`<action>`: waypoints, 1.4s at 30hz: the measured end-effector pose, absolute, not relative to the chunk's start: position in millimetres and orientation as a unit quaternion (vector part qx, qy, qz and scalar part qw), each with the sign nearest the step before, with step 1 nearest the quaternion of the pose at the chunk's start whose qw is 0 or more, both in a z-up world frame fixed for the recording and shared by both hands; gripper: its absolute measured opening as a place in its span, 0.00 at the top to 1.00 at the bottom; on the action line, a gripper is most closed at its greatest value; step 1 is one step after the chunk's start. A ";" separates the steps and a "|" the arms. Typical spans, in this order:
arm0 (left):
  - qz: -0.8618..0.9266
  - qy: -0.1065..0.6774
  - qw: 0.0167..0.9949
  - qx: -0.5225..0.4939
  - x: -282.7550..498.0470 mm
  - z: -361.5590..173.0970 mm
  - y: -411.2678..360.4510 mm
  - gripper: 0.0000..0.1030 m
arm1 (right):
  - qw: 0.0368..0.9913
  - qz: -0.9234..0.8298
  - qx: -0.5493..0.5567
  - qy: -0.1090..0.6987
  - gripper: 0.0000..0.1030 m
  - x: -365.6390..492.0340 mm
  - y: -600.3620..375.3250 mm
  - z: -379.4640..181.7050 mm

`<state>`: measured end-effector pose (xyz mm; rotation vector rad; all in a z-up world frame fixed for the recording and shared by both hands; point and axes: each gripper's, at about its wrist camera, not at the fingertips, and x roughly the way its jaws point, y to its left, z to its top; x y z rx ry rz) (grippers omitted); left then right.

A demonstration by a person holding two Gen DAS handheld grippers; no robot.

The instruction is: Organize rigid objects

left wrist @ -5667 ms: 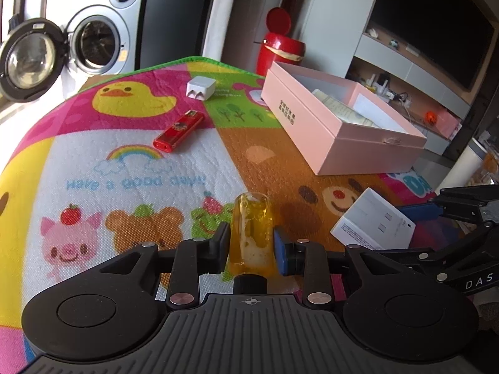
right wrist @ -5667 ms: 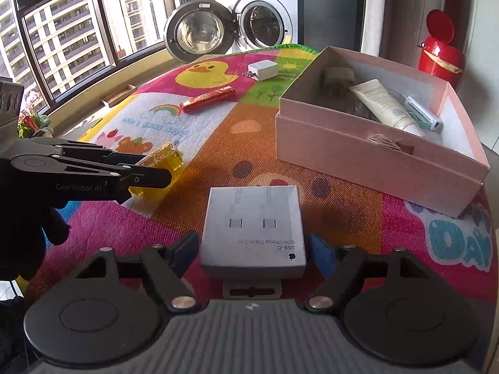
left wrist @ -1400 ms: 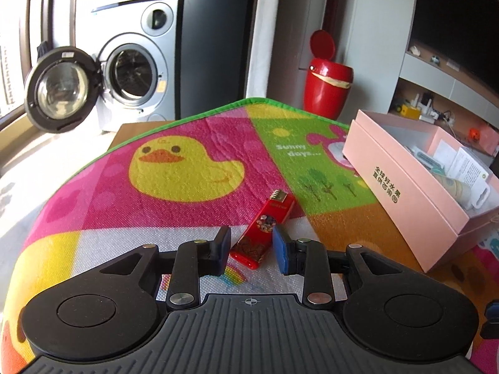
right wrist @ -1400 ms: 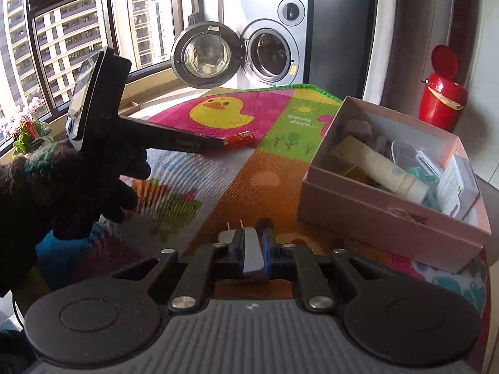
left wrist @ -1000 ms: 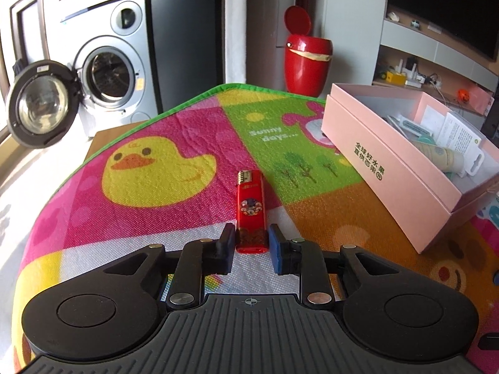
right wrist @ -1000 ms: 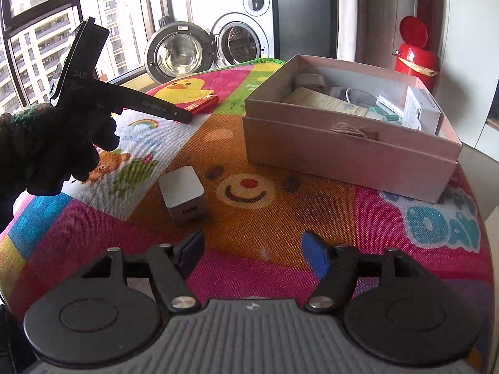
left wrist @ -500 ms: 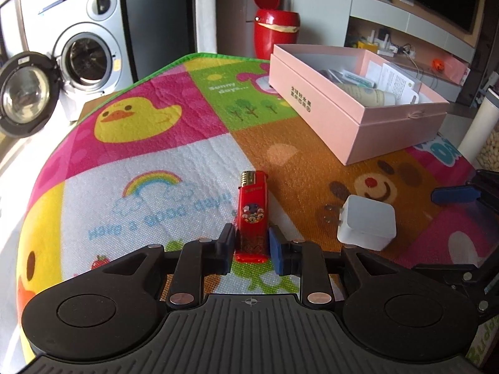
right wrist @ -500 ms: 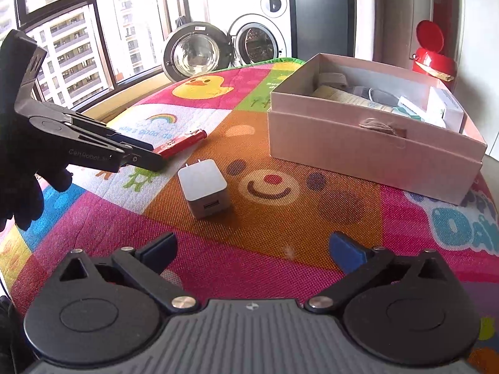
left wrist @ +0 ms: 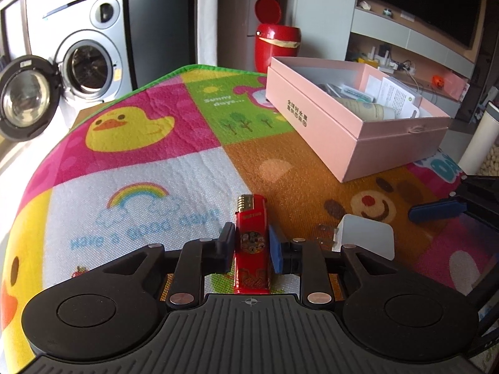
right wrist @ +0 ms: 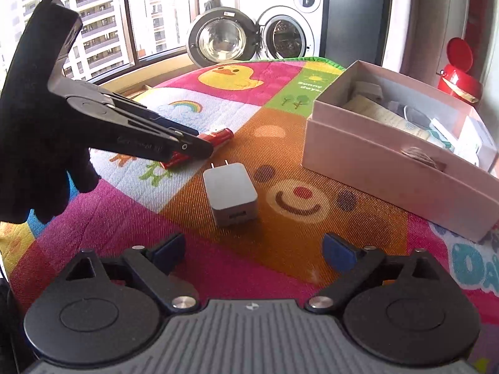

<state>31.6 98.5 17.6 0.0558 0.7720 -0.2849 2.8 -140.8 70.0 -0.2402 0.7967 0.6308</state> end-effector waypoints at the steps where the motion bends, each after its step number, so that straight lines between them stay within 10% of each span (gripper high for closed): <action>1: -0.139 0.375 0.916 0.025 29.1 17.9 99.7 0.73 | 0.866 0.303 -0.118 0.379 0.10 6.8 -135.0 69.7; 5: -0.139 0.375 0.916 0.018 25.2 18.3 102.7 0.73 | 0.866 0.307 -0.117 0.376 0.28 25.3 -118.0 72.6; 8: -0.135 0.369 0.919 0.023 22.6 17.2 100.2 0.73 | 0.863 0.303 -0.116 0.389 0.68 32.7 -111.0 82.1; 21: -0.216 0.355 0.909 -0.007 -15.6 26.9 71.7 0.74 | 0.918 0.221 -0.099 0.313 0.69 -27.2 -207.0 160.0; 33: -0.247 0.191 0.950 -0.007 47.0 166.3 -4.6 0.74 | 0.948 0.157 -0.076 0.264 0.69 -51.8 -262.2 177.4; 42: -0.224 0.255 0.940 -0.037 125.8 147.1 -50.7 0.74 | 0.945 0.142 -0.065 0.288 0.69 -42.6 -274.0 158.0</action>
